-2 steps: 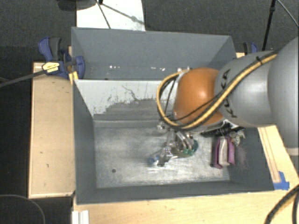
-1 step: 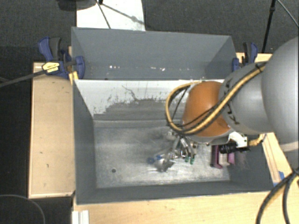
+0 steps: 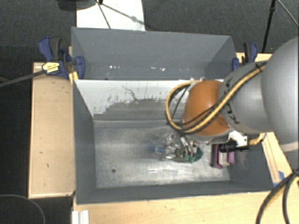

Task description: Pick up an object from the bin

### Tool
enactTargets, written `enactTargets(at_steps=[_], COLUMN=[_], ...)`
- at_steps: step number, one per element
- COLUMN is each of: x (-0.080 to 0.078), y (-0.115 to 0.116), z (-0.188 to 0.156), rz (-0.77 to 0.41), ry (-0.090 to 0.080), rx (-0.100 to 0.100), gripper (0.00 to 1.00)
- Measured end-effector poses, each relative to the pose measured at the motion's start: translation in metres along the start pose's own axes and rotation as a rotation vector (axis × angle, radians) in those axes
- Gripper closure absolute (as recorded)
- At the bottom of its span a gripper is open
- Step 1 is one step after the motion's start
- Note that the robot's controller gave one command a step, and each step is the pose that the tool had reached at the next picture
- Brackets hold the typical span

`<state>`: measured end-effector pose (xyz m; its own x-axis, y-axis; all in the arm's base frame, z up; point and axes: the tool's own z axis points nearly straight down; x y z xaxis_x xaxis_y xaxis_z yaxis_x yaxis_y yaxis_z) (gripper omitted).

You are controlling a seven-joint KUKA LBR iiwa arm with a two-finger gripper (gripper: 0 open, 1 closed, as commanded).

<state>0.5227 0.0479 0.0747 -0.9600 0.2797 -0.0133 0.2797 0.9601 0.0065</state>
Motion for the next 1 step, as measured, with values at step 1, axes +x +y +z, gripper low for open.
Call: enactTargets(at_steps=[1], x=[-0.0205], y=[-0.0106], z=[-0.1406], rz=[-0.119], ry=[0.004], rx=[0.003], gripper=[1.0])
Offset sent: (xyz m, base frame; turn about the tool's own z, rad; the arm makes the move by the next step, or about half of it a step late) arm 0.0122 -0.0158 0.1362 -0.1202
